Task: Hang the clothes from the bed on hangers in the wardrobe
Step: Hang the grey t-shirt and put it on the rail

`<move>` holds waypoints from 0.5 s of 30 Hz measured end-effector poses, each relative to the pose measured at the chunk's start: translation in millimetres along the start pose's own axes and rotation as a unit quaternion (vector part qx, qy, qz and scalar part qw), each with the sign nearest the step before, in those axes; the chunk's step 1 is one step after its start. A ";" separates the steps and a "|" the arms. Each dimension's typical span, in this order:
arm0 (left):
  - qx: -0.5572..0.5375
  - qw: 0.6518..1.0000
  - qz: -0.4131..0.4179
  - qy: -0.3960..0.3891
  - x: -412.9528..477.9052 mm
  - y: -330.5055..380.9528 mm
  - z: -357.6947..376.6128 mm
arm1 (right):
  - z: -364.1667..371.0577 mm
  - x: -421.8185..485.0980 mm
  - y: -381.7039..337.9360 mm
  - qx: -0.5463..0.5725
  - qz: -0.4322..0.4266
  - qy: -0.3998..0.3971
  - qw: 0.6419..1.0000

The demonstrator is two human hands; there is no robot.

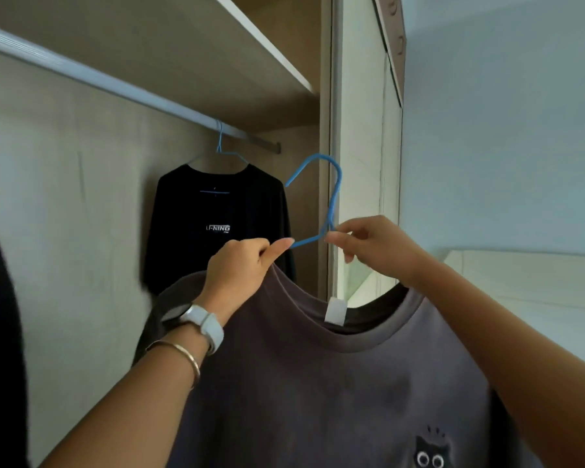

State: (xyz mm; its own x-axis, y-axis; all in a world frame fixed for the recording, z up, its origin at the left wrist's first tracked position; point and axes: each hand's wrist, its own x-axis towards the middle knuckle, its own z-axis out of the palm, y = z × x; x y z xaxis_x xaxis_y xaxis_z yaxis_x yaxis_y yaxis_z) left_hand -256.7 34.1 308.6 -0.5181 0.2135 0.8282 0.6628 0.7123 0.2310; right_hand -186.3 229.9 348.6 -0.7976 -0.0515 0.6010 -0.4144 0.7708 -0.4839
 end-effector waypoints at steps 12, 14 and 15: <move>0.065 0.983 -0.142 0.099 82.5 -96.6 25.1 | 26.5 129.5 90.9 -0.024 -0.116 -0.107 0.987; 0.078 0.979 -0.154 0.112 91.0 -112.5 22.0 | 42.4 150.6 84.1 -0.035 -0.146 -0.097 0.984; 0.082 0.977 -0.158 0.116 94.1 -121.5 19.4 | 49.9 160.6 81.4 -0.032 -0.154 -0.096 0.983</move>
State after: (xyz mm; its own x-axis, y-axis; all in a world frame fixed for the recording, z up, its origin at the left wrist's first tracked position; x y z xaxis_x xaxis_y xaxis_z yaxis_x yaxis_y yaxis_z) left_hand -396.5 -19.3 348.5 -0.5334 -0.1779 0.8269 0.3847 0.8196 0.4245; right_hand -369.9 252.7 373.9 -0.7092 -0.4025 0.5788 -0.6255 0.7381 -0.2531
